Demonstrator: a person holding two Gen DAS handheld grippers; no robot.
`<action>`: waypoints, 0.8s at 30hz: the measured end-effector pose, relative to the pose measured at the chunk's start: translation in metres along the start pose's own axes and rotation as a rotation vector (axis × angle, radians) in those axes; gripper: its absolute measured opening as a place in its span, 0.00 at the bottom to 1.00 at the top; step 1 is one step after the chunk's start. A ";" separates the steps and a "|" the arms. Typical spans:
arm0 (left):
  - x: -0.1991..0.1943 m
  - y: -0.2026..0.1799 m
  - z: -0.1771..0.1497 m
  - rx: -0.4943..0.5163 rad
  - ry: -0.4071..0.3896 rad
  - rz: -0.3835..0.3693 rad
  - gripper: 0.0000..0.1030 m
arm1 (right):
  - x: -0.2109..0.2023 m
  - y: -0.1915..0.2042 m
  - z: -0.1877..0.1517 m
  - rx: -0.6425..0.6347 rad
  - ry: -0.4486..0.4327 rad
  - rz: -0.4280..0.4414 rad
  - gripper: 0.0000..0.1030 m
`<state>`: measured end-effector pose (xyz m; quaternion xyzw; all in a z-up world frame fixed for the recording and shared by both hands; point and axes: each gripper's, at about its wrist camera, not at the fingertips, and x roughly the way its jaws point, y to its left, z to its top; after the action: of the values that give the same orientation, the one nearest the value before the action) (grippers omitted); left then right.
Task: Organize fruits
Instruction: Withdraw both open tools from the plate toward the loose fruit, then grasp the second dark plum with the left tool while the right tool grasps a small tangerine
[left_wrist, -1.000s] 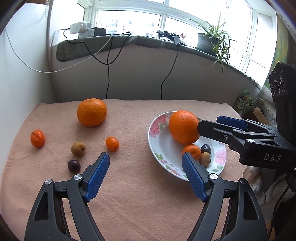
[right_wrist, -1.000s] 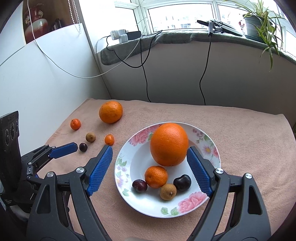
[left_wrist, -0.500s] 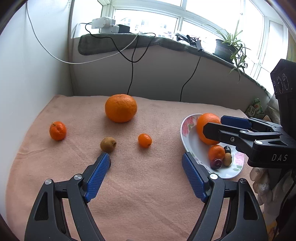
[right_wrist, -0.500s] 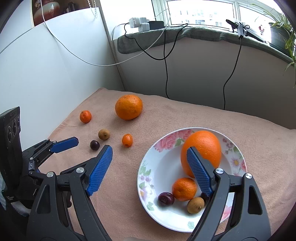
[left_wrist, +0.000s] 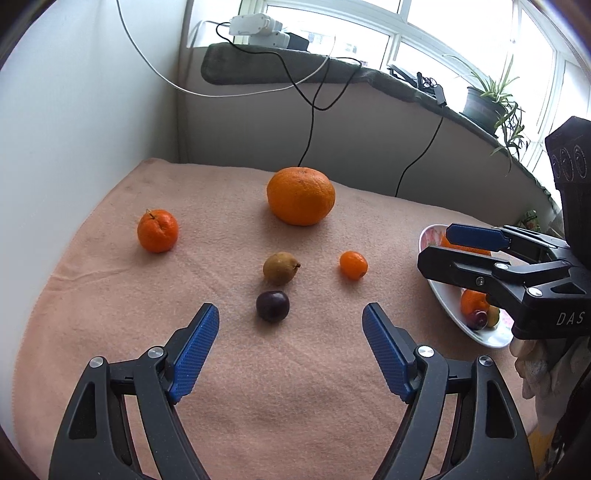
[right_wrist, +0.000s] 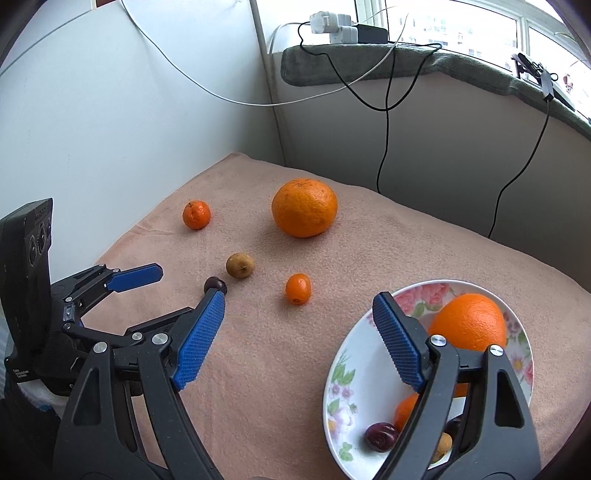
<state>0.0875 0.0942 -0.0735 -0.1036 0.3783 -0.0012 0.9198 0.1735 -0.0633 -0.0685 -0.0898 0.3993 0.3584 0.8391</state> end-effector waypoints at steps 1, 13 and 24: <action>0.001 0.002 0.000 -0.006 0.003 -0.003 0.78 | 0.004 0.002 0.001 -0.009 0.013 0.006 0.82; 0.014 0.015 0.000 -0.039 0.032 -0.025 0.61 | 0.048 0.013 0.008 -0.076 0.132 0.028 0.58; 0.030 0.019 0.001 -0.042 0.064 -0.034 0.43 | 0.071 0.010 0.014 -0.079 0.179 0.006 0.42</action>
<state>0.1078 0.1104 -0.0973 -0.1294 0.4058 -0.0121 0.9047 0.2052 -0.0123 -0.1102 -0.1531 0.4585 0.3671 0.7947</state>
